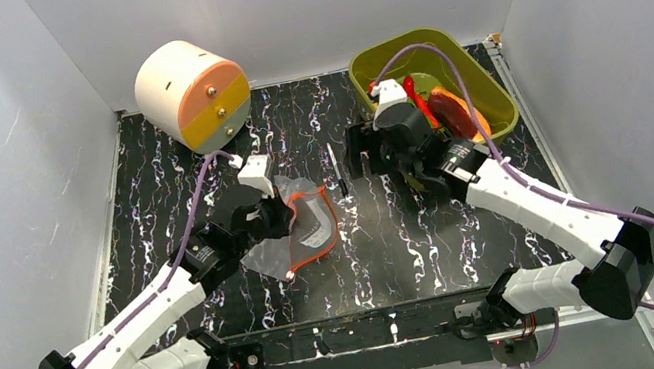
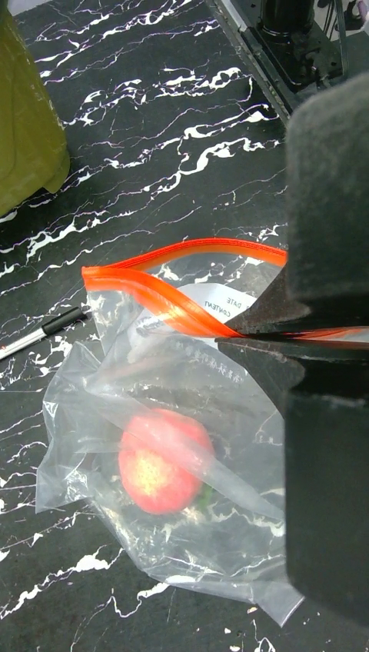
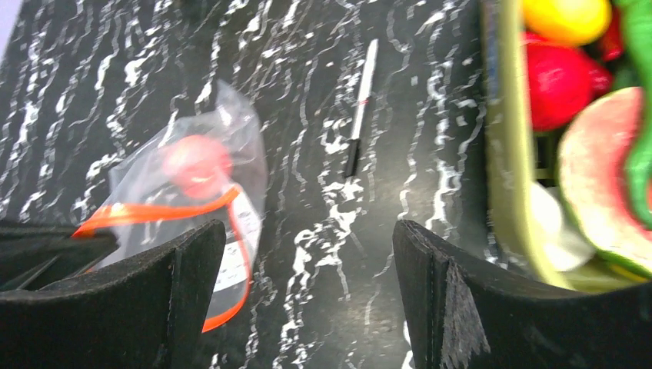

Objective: Place the food in the zip-top bag and seal the zipper
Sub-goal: Place the fake fruit in the zipper food storage bag, then pick up the fake vegetable from the bin, then place the fake vegetable in the zipper food storage bag.

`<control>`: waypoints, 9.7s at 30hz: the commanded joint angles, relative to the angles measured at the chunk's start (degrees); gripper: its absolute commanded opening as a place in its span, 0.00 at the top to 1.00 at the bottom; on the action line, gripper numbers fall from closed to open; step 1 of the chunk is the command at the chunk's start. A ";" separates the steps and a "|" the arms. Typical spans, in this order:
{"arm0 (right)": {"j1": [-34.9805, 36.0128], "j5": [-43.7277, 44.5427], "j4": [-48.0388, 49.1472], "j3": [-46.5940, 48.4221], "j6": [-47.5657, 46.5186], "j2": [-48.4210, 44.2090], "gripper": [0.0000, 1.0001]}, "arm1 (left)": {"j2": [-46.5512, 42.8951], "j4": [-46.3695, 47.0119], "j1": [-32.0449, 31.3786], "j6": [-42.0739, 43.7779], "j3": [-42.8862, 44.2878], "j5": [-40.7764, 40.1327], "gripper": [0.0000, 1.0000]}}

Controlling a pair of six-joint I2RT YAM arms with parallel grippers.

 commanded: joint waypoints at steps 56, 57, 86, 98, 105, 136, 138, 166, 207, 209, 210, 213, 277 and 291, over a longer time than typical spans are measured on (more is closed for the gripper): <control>-37.06 -18.12 -3.01 30.73 -22.69 47.21 0.48 | -7.41 -2.74 0.02 -5.94 -2.89 5.09 1.00; -37.04 -18.04 -3.00 30.60 -22.72 47.09 0.50 | -7.63 -2.89 0.02 -5.94 -2.67 4.84 1.00; -37.01 -10.53 -15.51 35.89 -15.32 37.77 0.81 | -7.94 -5.57 0.00 -5.33 -0.61 0.23 1.00; -37.00 -9.81 -22.74 39.13 -11.06 29.86 0.81 | -8.37 -5.47 0.02 -5.02 0.57 0.49 1.00; -36.46 -15.24 -25.22 38.40 -10.52 23.75 0.81 | -10.55 -5.31 -0.02 -5.17 -0.11 0.46 1.00; -17.98 -43.30 -14.90 6.78 4.18 -3.92 0.81 | -5.08 0.36 0.04 -7.35 0.53 1.08 1.00; -16.29 -43.68 -13.81 4.54 6.28 -5.46 0.82 | -4.76 0.48 0.02 -7.45 0.39 1.24 1.00; 5.71 -37.95 -6.29 1.30 20.12 3.33 0.81 | -5.60 2.58 0.02 -9.76 -0.80 5.04 1.00; 6.29 -44.61 -11.80 -0.46 15.36 -0.27 0.81 | -2.86 -1.45 0.04 -5.63 1.74 7.00 1.00; 6.27 -44.58 -11.97 -0.71 15.11 -0.68 0.81 | -2.74 -1.75 0.02 -5.50 1.52 6.78 1.00; 6.29 -44.57 -12.28 -0.67 14.89 -0.95 0.81 | -2.74 -1.93 0.02 -5.46 1.39 6.50 1.00; 6.28 -43.76 -15.27 0.72 13.04 -1.31 0.81 | -2.95 -2.50 0.03 -5.46 1.04 5.74 1.00; 7.26 -5.48 18.41 -8.86 35.42 10.76 0.84 | -13.06 16.89 0.02 -33.15 -11.34 19.49 1.00; 10.84 3.26 23.36 -11.03 21.38 13.41 0.64 | -11.09 25.03 0.02 -39.58 -13.84 21.04 1.00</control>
